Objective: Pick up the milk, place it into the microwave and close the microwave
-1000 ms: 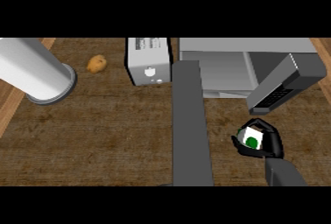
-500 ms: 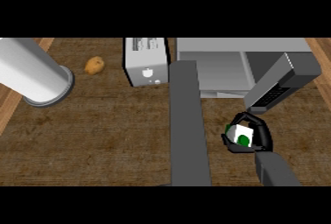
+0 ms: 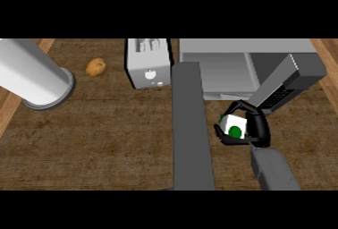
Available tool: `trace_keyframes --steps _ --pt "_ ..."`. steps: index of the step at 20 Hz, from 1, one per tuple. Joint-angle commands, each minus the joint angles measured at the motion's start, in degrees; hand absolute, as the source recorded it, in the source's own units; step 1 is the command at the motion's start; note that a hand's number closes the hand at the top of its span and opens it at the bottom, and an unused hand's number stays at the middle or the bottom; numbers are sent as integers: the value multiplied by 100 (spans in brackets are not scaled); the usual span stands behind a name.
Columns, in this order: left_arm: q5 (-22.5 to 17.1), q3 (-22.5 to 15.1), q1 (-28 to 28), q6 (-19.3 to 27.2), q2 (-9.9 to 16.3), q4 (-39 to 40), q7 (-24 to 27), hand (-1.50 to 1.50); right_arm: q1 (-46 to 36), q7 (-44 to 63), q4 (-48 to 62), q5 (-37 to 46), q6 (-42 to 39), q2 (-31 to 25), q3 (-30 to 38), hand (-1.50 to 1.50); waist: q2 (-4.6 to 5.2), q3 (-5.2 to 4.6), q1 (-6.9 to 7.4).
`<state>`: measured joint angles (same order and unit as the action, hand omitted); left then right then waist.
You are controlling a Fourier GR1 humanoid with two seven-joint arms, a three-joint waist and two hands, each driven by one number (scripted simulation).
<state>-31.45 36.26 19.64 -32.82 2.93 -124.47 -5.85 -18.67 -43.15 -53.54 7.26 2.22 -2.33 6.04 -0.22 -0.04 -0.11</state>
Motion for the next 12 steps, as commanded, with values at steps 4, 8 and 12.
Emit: trace_keyframes --steps 4,8,12 --pt "221 -45 29 -48 -261 -82 70 -150 -904 850 -36 272 659 89 -51 150 26 5 72" --pt "-158 88 -59 89 89 -124 -284 -150 -1245 1285 102 817 1277 45 -230 150 24 6 86" --pt "-25 79 -317 24 182 243 -148 -150 -2445 1155 1621 1023 1625 -44 34 150 67 8 177"
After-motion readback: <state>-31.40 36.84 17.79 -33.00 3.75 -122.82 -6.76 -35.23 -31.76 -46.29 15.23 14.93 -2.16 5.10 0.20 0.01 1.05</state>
